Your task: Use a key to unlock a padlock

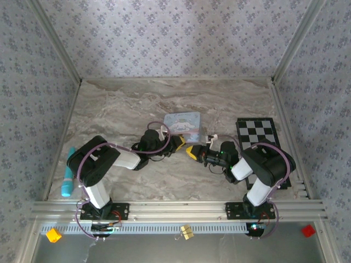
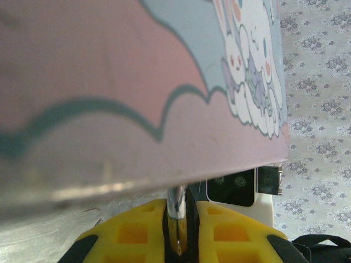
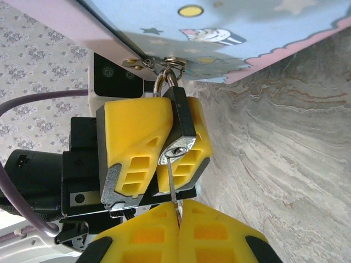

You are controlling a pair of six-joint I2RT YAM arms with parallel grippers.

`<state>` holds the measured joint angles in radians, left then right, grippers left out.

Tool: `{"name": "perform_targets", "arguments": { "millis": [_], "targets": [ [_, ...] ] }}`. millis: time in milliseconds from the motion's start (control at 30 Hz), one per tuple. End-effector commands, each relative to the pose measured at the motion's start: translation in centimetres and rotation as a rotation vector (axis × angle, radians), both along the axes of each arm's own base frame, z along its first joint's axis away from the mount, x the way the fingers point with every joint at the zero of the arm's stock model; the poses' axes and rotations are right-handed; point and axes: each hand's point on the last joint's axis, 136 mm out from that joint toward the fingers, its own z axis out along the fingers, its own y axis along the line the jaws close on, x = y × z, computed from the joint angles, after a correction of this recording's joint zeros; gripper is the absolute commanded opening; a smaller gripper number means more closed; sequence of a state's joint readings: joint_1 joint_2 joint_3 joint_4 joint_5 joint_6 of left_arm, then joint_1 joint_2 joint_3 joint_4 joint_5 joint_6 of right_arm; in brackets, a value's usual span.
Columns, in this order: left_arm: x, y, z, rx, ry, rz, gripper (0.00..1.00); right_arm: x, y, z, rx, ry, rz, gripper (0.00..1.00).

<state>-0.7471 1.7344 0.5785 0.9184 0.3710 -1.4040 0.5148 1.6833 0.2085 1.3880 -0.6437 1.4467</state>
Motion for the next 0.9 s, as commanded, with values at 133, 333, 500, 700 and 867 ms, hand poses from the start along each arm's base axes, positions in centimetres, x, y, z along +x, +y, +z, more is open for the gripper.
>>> {"name": "perform_targets", "arguments": {
  "millis": [133,333,500,700,867],
  "targets": [
    [-0.4,-0.9,4.1,-0.105,-0.098,-0.031,0.00,0.5,0.1,0.0,-0.009,-0.031,0.003,0.00],
    [-0.4,-0.9,4.7,-0.135,-0.105,-0.030,0.00,0.7,0.1,0.0,-0.008,-0.032,0.002,0.00],
    [-0.4,-1.0,4.8,-0.136,-0.108,-0.036,0.00,0.8,0.2,0.6,0.005,-0.040,0.005,0.00],
    [-0.3,-1.0,4.5,-0.138,-0.103,-0.034,0.00,0.8,0.2,0.8,0.009,-0.042,0.008,0.00],
    [-0.3,-1.1,4.3,-0.135,-0.100,-0.035,0.00,0.9,0.1,1.3,0.018,-0.054,0.001,0.00]
  ]
}}
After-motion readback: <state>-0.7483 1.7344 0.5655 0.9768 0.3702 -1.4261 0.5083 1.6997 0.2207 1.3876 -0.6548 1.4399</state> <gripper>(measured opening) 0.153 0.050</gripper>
